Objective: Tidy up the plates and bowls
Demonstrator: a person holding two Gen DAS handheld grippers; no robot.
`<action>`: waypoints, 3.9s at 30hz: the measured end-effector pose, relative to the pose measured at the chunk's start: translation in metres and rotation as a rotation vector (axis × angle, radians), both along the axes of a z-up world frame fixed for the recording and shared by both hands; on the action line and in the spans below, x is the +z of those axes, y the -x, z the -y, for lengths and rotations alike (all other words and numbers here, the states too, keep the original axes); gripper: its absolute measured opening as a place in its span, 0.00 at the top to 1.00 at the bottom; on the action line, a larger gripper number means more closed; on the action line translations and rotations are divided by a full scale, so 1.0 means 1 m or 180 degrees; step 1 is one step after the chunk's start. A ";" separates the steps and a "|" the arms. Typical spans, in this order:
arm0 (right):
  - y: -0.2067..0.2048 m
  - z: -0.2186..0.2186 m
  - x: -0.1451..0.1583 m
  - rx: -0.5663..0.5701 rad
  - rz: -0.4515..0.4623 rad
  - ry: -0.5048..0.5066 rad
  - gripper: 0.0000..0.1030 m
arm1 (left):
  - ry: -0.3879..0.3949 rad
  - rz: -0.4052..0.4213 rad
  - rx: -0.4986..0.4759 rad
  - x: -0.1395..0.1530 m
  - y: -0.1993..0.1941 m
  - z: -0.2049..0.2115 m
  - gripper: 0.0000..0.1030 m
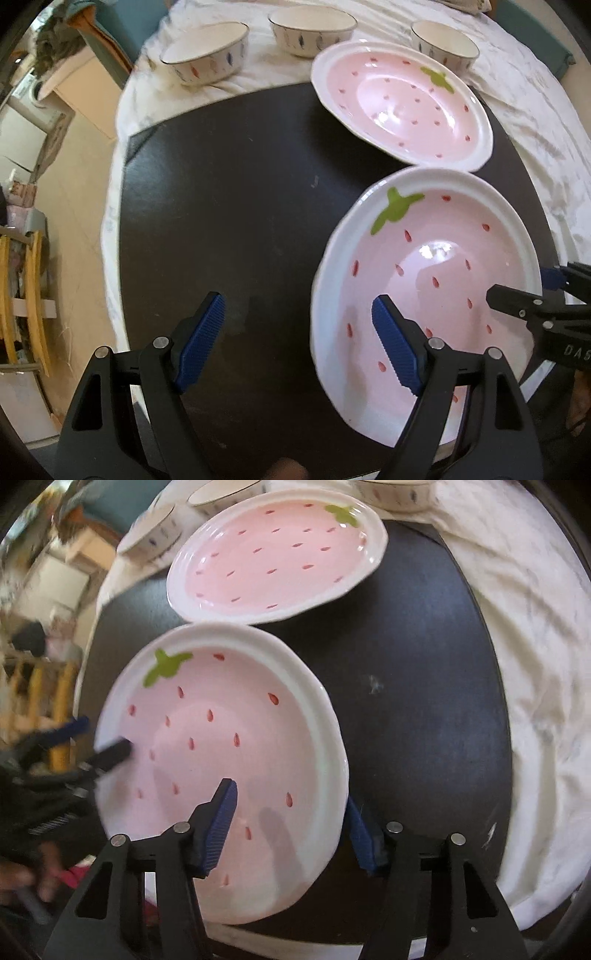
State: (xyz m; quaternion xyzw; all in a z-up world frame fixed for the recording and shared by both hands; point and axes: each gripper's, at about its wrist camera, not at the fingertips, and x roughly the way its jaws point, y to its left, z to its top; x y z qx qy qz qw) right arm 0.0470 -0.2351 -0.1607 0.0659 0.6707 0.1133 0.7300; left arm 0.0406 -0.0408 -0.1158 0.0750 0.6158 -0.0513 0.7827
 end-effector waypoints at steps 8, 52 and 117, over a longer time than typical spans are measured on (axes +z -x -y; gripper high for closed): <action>-0.001 0.017 0.013 -0.0237 0.0164 -0.0149 0.42 | -0.0021 0.0183 0.0064 0.011 0.003 -0.006 0.20; -0.058 0.081 0.107 -0.0901 0.1178 -0.0113 0.00 | 0.0588 0.0861 0.0591 0.082 -0.089 -0.025 0.00; -0.147 0.085 -0.008 -0.0886 0.0151 -0.1073 0.67 | 0.1296 -0.0412 0.0339 -0.019 -0.172 0.025 0.85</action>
